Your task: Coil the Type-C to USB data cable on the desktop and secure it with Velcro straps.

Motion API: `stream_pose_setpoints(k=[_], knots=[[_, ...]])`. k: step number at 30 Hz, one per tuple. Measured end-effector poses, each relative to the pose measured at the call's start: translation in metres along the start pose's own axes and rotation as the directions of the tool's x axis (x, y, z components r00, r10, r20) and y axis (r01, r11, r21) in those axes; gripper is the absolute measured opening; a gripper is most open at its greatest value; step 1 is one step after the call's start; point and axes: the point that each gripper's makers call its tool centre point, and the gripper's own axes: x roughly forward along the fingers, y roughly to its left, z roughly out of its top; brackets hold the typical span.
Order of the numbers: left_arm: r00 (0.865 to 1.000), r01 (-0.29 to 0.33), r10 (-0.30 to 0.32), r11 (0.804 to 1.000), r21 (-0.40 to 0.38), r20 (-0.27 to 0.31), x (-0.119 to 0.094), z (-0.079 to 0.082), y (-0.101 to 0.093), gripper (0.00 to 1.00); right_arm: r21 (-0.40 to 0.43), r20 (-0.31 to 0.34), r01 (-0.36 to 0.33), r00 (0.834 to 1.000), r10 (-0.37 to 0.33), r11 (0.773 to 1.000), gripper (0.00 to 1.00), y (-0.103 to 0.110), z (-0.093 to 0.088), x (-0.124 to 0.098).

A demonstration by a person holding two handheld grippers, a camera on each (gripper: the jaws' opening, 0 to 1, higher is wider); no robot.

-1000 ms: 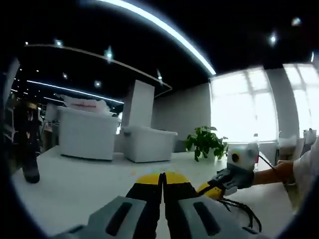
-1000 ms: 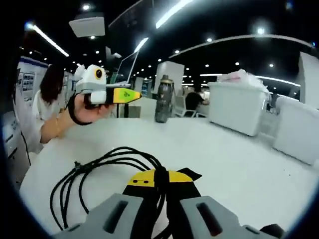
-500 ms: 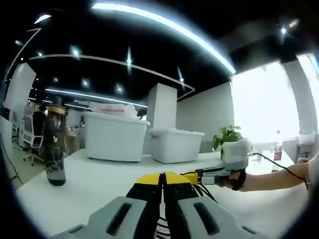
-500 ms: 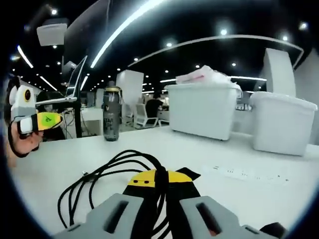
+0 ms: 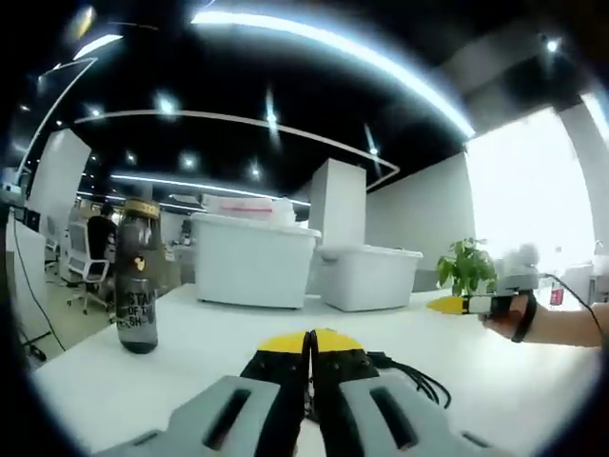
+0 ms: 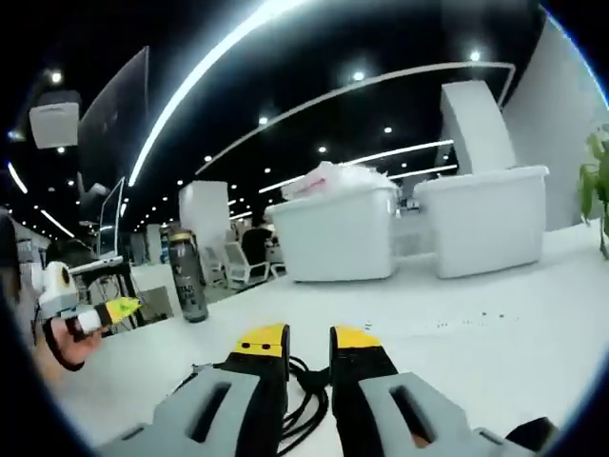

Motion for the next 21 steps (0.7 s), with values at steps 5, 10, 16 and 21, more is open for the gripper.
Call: stream_pose_setpoints(k=[5,10,16,21], knots=[[0.999,-0.024,0.026,0.994,0.103,-0.02,-0.002,0.002,0.013,0.1,0.118,0.059,0.06,0.996,-0.067,0.991,0.16,-0.036,0.019,-0.06],[0.998,-0.065,0.063,0.993,0.097,0.017,-0.015,0.005,0.027,0.11,-0.01,0.106,0.213,0.972,-0.211,0.977,0.21,-0.076,0.018,-0.101],[0.997,-0.074,0.073,0.996,0.045,0.011,-0.022,-0.003,0.028,0.18,0.031,0.086,0.273,0.958,-0.275,0.961,0.29,-0.099,-0.008,-0.113],[0.998,-0.056,0.058,0.993,0.104,-0.016,-0.023,-0.013,0.019,0.2,0.044,0.071,0.268,0.96,-0.27,0.963,0.41,-0.099,-0.018,-0.11]])
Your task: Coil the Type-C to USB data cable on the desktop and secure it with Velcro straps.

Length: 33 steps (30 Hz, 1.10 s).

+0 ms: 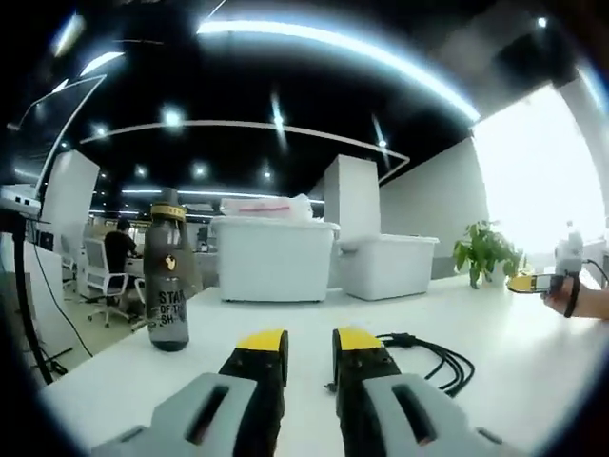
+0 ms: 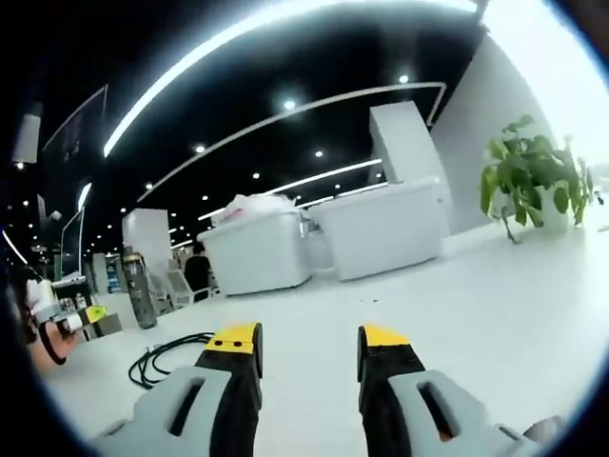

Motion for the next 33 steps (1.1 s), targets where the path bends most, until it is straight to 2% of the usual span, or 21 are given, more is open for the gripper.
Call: stream_pose_setpoints(k=[2,4,6,9,12,17,24,30,33], knots=[[1.0,0.005,-0.005,1.0,0.027,-0.01,0.001,-0.004,-0.003,0.22,-0.004,-0.012,0.003,1.0,-0.003,1.0,0.43,-0.001,-0.003,-0.002],[1.0,0.007,-0.006,0.999,0.048,-0.02,0.001,-0.009,-0.006,0.22,0.022,0.025,0.008,1.0,-0.008,1.0,0.44,-0.001,0.002,-0.005],[0.999,0.022,-0.019,0.997,0.08,-0.041,0.002,-0.016,-0.013,0.23,0.027,0.03,0.007,1.0,-0.007,1.0,0.46,0.0,0.004,-0.007],[0.998,0.047,-0.044,0.997,0.06,-0.044,0.002,-0.017,-0.02,0.3,0.02,0.031,0.001,1.0,-0.002,1.0,0.51,0.001,0.004,-0.007],[0.998,0.046,-0.043,0.997,0.063,-0.047,0.002,-0.019,-0.023,0.36,-0.018,0.01,0.005,1.0,-0.005,1.0,0.56,0.0,-0.003,-0.006],[0.998,0.028,-0.024,0.997,0.078,-0.054,0.001,-0.02,-0.02,0.37,-0.056,0.002,0.012,1.0,-0.012,0.998,0.62,-0.001,-0.006,-0.005],[0.998,0.01,-0.006,0.997,0.081,-0.058,0.002,-0.022,-0.017,0.37,-0.064,0.018,0.022,1.0,-0.02,0.998,0.64,-0.004,-0.003,-0.008],[0.998,0.014,-0.008,0.996,0.089,-0.065,0.001,-0.024,-0.02,0.37,-0.039,0.023,0.024,0.999,-0.023,0.999,0.64,-0.006,-0.002,-0.009],[0.998,0.013,-0.008,0.996,0.092,-0.064,0.001,-0.023,-0.02,0.37,-0.057,0.02,0.019,1.0,-0.018,0.998,0.65,-0.003,-0.002,-0.01]])
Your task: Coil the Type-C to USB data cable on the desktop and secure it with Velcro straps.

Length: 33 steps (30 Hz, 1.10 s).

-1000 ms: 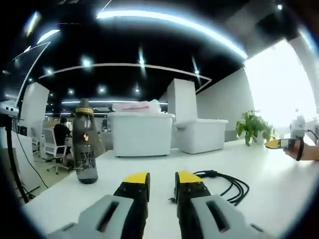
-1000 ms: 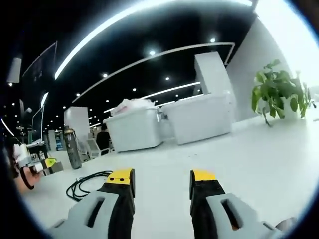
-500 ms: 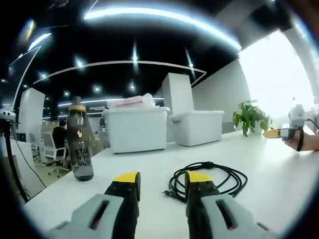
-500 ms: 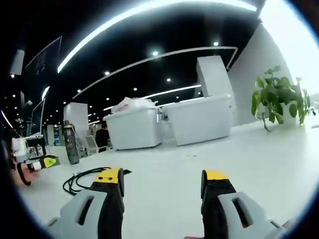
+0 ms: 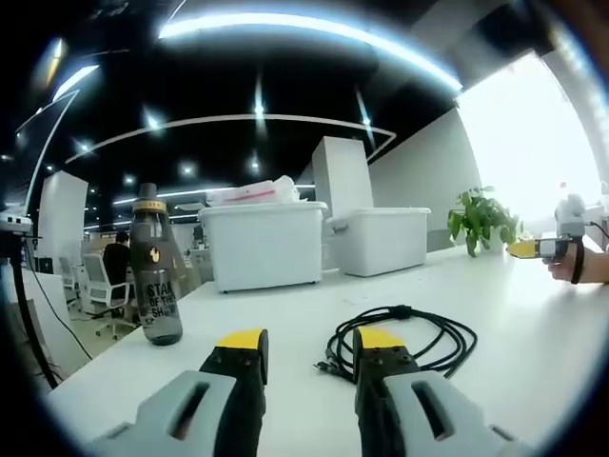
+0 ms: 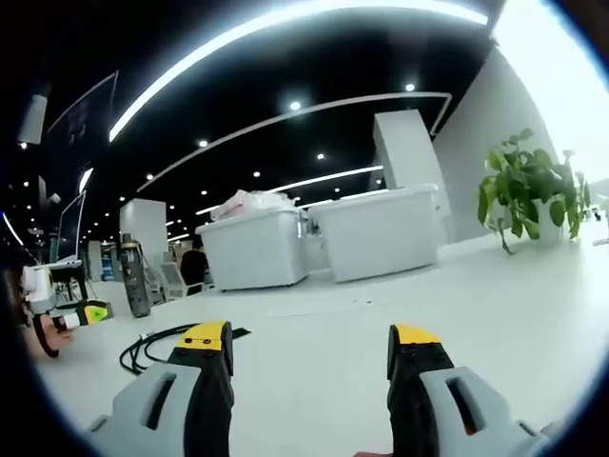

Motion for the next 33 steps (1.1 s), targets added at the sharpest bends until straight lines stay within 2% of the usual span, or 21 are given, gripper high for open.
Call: stream_pose_setpoints(k=[12,33], knots=[[1.0,0.006,-0.006,1.0,-0.019,-0.006,0.0001,-0.0002,0.002,0.37,-0.011,0.0,-0.013,1.0,0.013,1.0,0.65,0.0056,0.0007,-0.001],[1.0,0.014,-0.014,1.0,-0.006,-0.015,-0.0028,0.0005,-0.0047,0.37,-0.007,-0.005,-0.018,1.0,0.018,1.0,0.65,0.0048,0.0021,-0.0032]])
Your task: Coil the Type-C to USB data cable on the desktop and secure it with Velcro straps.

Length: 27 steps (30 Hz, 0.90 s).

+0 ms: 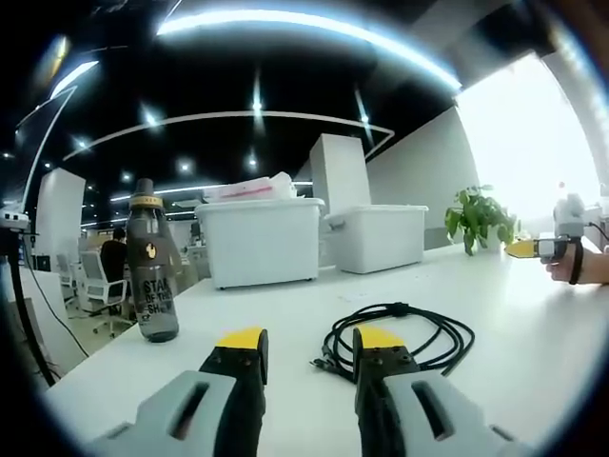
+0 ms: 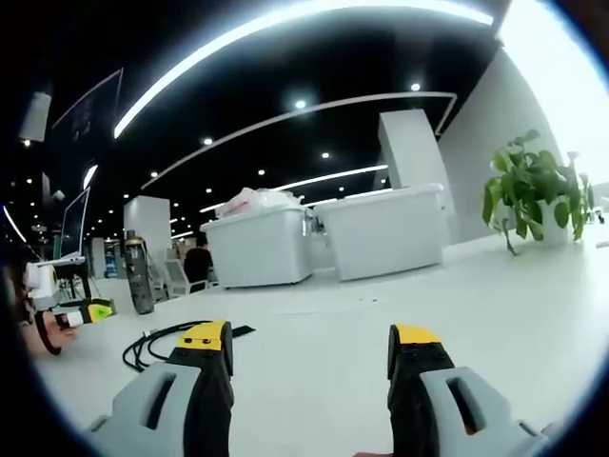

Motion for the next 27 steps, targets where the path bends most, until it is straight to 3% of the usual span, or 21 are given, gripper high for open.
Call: stream_pose_setpoints(k=[27], knots=[[1.0,0.004,-0.004,1.0,0.001,-0.009,0.0017,-0.004,-0.0031,0.37,-0.003,-0.006,-0.003,1.0,0.003,1.0,0.64,-0.0008,-0.0036,0.0018]])
